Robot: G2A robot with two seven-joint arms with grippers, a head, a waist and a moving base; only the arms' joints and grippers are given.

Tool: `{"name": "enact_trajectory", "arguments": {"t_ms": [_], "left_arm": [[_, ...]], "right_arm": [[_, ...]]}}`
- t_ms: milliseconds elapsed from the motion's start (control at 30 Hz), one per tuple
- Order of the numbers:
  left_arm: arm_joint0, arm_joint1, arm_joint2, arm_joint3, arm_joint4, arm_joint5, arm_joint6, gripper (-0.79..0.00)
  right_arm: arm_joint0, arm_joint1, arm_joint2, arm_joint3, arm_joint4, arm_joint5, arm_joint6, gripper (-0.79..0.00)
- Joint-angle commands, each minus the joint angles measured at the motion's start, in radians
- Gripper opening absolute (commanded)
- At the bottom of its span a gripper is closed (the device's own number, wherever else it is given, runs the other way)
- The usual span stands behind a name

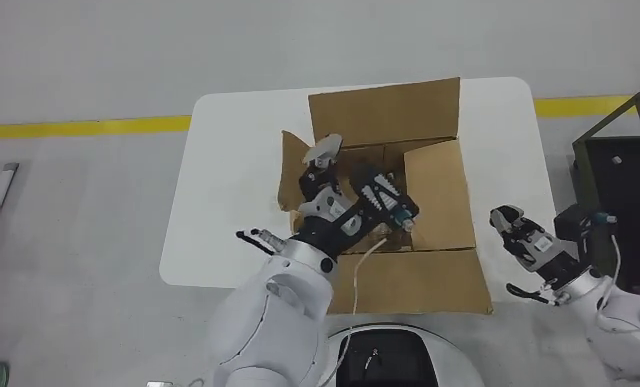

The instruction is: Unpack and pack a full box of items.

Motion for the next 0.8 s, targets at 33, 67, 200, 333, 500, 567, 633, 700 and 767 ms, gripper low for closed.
{"name": "enact_trajectory", "arguments": {"t_ms": [33,67,200,333,500,567,633,700,767], "left_arm": [[-0.011,-0.012,0.034,0.051,-0.102,0.039,0.037,0.000],[-0.016,-0.016,0.043,0.071,-0.135,0.045,0.048,0.000],[-0.052,-0.029,0.074,0.151,-0.218,0.047,0.071,0.000],[-0.072,-0.039,0.100,0.209,-0.249,0.074,0.084,0.000],[-0.077,-0.047,0.125,0.249,-0.288,0.070,0.095,0.000],[-0.077,-0.047,0.125,0.249,-0.288,0.070,0.095,0.000],[-0.077,-0.047,0.125,0.249,-0.288,0.070,0.095,0.000],[-0.077,-0.047,0.125,0.249,-0.288,0.070,0.095,0.000],[-0.077,-0.047,0.125,0.249,-0.288,0.070,0.095,0.000]], "right_arm": [[0.003,-0.002,-0.023,0.010,-0.032,-0.007,-0.014,-0.785],[0.003,-0.003,-0.028,0.013,-0.039,-0.010,-0.019,-0.785],[0.003,-0.004,-0.039,0.025,-0.064,-0.031,-0.030,-0.785],[0.009,-0.002,-0.051,0.036,-0.074,-0.094,-0.025,-0.785],[0.013,0.000,-0.059,0.044,-0.075,-0.155,-0.004,-0.785],[0.015,0.001,-0.064,0.045,-0.075,-0.163,0.000,-0.785],[0.016,0.000,-0.066,0.047,-0.076,-0.162,-0.002,-0.785],[0.016,0.000,-0.063,0.048,-0.074,-0.156,-0.009,-0.785],[0.014,0.000,-0.054,0.050,-0.063,-0.149,-0.021,-0.785]]}}
